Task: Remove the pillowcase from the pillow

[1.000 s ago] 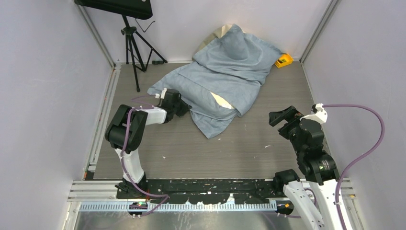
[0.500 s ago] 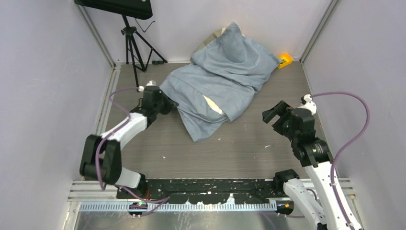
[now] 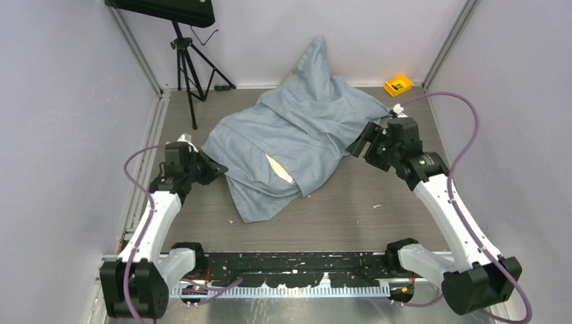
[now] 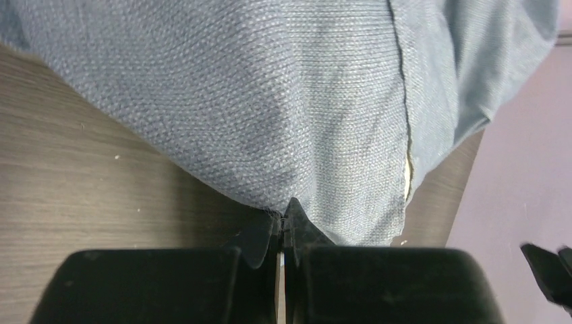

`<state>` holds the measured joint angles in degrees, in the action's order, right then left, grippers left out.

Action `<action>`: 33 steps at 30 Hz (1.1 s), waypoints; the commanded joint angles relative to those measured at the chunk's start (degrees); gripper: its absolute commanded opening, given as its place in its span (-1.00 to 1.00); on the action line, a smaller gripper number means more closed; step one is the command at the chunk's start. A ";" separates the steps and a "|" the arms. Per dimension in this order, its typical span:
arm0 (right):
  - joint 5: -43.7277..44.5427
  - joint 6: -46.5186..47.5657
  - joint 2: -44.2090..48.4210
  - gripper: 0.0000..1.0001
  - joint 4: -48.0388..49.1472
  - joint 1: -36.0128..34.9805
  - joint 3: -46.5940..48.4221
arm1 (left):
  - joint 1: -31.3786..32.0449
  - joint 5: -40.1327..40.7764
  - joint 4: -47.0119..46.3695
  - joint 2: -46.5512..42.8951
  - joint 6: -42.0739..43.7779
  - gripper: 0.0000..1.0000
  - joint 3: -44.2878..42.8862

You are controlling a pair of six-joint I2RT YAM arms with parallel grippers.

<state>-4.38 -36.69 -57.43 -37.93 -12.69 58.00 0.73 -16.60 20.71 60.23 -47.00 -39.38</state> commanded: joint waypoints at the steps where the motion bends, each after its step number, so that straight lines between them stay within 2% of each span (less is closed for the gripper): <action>1: 2.68 2.89 -3.84 0.55 3.41 -6.75 4.80 | -0.38 -2.66 6.16 -7.41 2.71 -1.00 0.45; 6: 9.05 8.69 -11.27 0.51 5.28 -13.70 8.59 | -0.38 -1.93 9.03 -13.98 3.19 -1.00 0.77; 10: 9.09 15.41 -15.80 0.48 10.53 -18.00 9.91 | -0.38 -0.53 11.40 -17.31 4.11 -1.00 0.56; 15: 9.37 20.47 -20.41 0.41 17.54 -20.08 10.66 | -0.38 -0.48 13.39 -18.77 4.56 -1.00 0.57; 18: 9.56 24.02 -24.18 0.31 17.07 -21.63 13.55 | -0.38 -1.44 13.36 -18.79 4.38 -1.00 0.72; 22: 9.95 29.18 -28.49 0.34 15.54 -26.32 16.75 | -0.38 -1.10 13.40 -18.34 5.15 -1.00 0.77; 26: 14.41 33.39 -32.99 0.36 14.77 -32.56 19.61 | -0.38 -1.49 12.76 -17.54 5.20 -1.00 1.42; 33: 20.22 36.26 -40.92 0.28 12.83 -38.43 25.07 | -0.38 -1.59 12.56 -17.06 5.05 -1.00 1.68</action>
<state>10.79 -3.86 -96.42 -25.04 -49.63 79.37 0.67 -17.06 34.35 43.59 -42.98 -37.58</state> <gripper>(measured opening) 0.642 0.012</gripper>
